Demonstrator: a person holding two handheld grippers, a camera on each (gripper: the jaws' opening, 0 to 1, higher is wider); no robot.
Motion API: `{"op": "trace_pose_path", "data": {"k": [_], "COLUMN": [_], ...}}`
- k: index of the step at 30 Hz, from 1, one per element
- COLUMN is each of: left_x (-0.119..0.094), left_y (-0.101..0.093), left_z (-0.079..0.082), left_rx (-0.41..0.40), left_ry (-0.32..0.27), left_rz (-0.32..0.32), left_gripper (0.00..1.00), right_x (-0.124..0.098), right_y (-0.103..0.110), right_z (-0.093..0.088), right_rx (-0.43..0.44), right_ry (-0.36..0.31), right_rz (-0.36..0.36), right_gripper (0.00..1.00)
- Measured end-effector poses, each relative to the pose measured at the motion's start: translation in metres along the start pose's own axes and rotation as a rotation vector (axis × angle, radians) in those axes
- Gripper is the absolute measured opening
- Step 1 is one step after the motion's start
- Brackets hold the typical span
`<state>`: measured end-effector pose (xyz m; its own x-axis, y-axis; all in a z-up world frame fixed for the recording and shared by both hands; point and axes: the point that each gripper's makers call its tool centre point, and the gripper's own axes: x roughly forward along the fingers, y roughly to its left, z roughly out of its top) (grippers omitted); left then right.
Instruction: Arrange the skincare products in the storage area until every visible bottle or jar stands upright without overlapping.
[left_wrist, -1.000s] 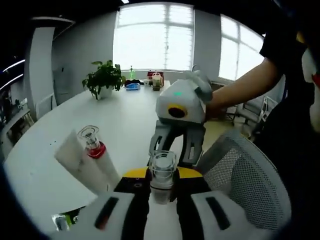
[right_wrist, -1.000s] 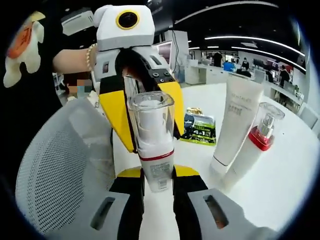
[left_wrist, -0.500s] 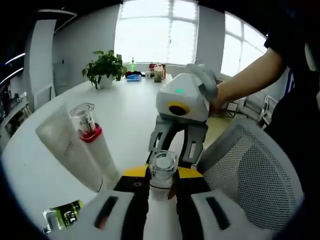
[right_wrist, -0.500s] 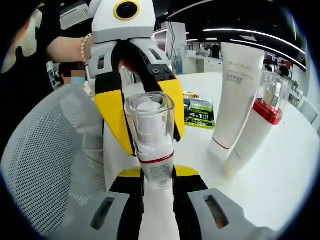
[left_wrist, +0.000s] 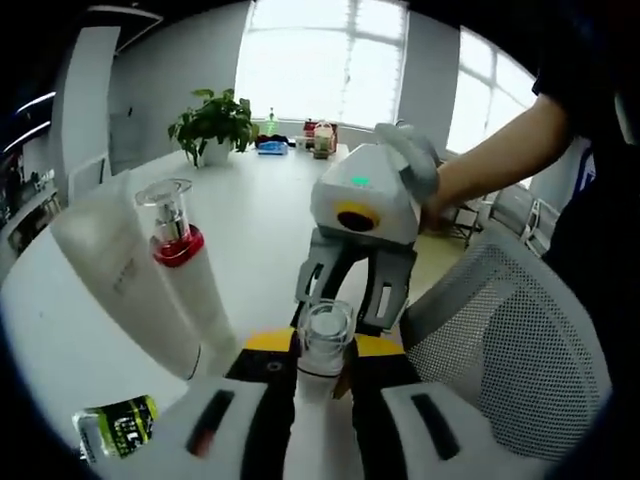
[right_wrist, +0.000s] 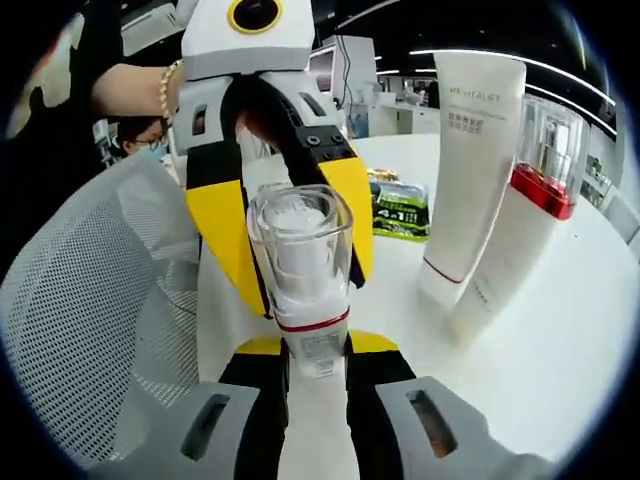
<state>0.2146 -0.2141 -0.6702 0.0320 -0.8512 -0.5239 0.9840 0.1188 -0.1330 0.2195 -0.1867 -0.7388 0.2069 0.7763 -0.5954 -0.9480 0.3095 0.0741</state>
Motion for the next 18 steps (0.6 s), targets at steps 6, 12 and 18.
{"op": "trace_pose_path", "data": {"k": [6,12,18], "left_x": [0.004,0.011,0.015], "left_y": [0.008,0.021,0.03], "left_z": [0.004,0.008,0.013], "left_rx": [-0.007,-0.014,-0.024], "left_ry": [-0.009,-0.022,-0.034], "left_rz": [0.0,0.01,0.028], "left_gripper": [0.14,0.15,0.18], "right_x": [-0.003,-0.007,-0.009], "right_y": [-0.008,-0.021,-0.035], "right_z": [0.0,-0.002,-0.002], "right_rx": [0.0,-0.01,-0.027], "right_ry": [-0.003,0.006,0.015], "right_rz": [0.002,0.007,0.007], "right_gripper": [0.21,0.21,0.21]}}
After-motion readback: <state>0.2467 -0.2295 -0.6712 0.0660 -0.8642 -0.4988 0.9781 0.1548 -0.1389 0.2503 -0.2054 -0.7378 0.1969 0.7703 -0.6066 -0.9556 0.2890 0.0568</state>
